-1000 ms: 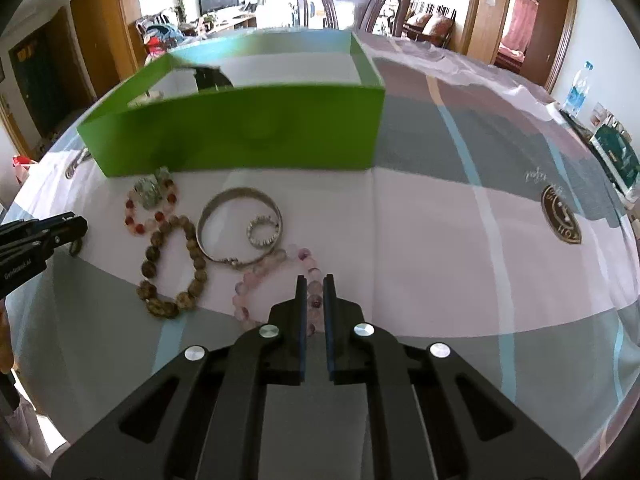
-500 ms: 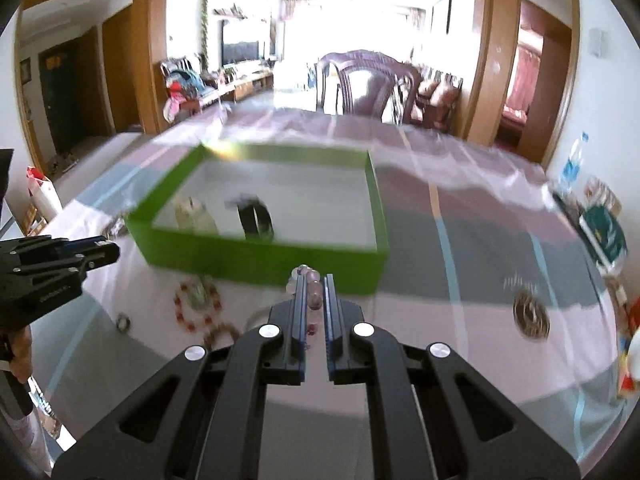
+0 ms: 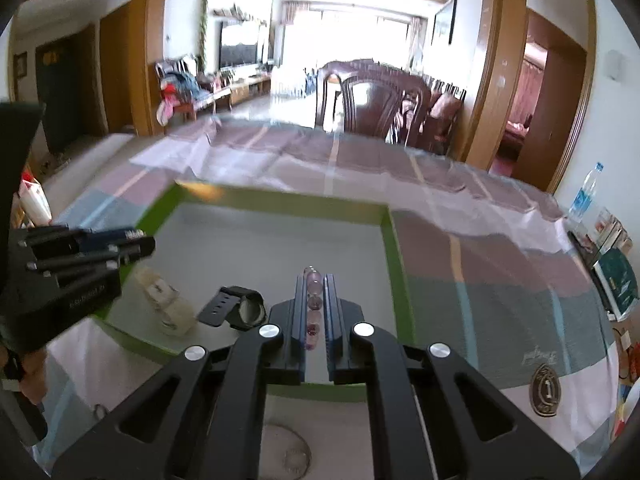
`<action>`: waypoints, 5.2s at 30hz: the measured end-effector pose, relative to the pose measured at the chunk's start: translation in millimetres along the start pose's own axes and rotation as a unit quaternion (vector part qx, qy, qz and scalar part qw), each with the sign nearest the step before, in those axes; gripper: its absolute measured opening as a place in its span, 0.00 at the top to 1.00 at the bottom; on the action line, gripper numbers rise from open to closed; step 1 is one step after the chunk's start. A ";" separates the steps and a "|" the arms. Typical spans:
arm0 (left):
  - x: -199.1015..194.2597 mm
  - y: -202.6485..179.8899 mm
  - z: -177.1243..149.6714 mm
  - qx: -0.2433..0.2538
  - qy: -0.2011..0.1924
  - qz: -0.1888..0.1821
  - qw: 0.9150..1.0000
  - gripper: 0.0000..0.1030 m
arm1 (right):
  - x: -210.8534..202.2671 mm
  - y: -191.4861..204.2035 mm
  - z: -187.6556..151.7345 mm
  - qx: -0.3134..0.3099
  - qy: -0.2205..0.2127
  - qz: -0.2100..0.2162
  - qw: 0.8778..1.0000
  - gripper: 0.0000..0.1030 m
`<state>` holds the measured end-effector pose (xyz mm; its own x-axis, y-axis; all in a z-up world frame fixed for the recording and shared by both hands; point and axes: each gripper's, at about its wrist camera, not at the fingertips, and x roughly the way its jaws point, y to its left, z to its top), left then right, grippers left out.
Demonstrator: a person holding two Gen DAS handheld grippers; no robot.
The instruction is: Organize jewelry
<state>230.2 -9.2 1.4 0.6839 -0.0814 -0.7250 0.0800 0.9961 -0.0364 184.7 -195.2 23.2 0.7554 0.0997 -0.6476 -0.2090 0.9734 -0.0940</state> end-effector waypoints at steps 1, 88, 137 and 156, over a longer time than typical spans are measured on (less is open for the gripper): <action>7.0 0.9 2.4 -0.003 0.006 0.002 1.000 0.79 | 7.2 0.5 -0.8 0.001 0.006 -0.001 1.000 0.92; -57.6 4.4 -162.9 0.028 0.066 -0.023 0.997 0.39 | 0.1 28.3 -117.4 -0.011 0.121 0.053 0.991 0.94; -46.1 -7.3 -168.3 0.037 0.080 -0.039 0.995 0.58 | -10.0 17.2 -122.4 0.015 0.117 0.090 0.989 0.93; -48.4 -1.3 -164.0 0.027 0.076 -0.028 0.996 0.81 | -27.0 -17.6 -144.8 0.063 0.118 0.057 0.989 0.93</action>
<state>78.1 -1.2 -76.3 0.5602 -0.1262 -0.8187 0.1559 0.9867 -0.0454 78.1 -244.9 -67.2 0.5624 0.1736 -0.8084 -0.1942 0.9781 0.0750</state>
